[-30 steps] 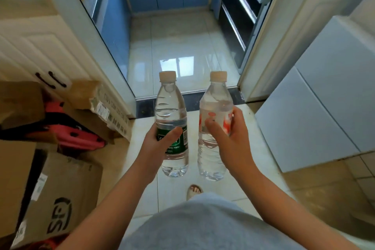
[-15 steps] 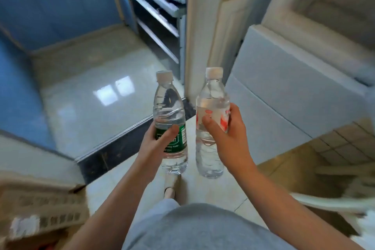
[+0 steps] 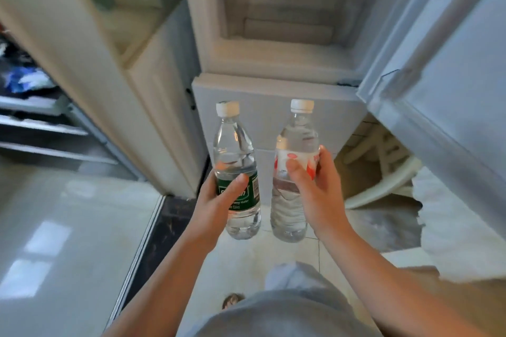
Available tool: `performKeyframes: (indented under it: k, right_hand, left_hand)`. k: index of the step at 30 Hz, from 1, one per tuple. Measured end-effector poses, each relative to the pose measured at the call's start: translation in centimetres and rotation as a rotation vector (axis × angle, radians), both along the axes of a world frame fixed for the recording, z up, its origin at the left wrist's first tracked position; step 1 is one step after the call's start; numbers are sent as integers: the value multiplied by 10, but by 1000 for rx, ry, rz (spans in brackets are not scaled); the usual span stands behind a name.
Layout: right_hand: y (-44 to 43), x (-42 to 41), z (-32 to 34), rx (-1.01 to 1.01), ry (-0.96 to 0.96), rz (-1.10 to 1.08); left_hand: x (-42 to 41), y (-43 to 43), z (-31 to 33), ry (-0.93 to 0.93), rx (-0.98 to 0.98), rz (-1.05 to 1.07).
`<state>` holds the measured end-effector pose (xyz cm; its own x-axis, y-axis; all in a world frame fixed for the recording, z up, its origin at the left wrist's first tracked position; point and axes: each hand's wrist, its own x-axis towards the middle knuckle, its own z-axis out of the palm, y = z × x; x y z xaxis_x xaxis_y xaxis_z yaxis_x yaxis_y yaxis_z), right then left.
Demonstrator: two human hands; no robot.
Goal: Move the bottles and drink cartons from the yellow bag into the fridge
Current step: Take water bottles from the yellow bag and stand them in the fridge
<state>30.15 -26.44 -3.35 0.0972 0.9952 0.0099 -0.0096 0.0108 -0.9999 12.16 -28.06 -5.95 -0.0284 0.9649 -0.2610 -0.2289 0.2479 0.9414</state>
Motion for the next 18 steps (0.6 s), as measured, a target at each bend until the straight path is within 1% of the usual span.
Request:
performKeyframes:
  k: [4,8,12,18]
  right_hand:
    - [43,12,13,83,14,-96]
    - [107,22,32,189,43,-131]
    - [185,35,64,308,53,-123]
    - [283,41,107,476,142,-118]
  left_hand:
    - [18,66,15,30,104,-147]
    - [40,136,38,66,236,-207]
    - [59,211,71,82,338,-172]
    - [75,303,117,92,447,-101]
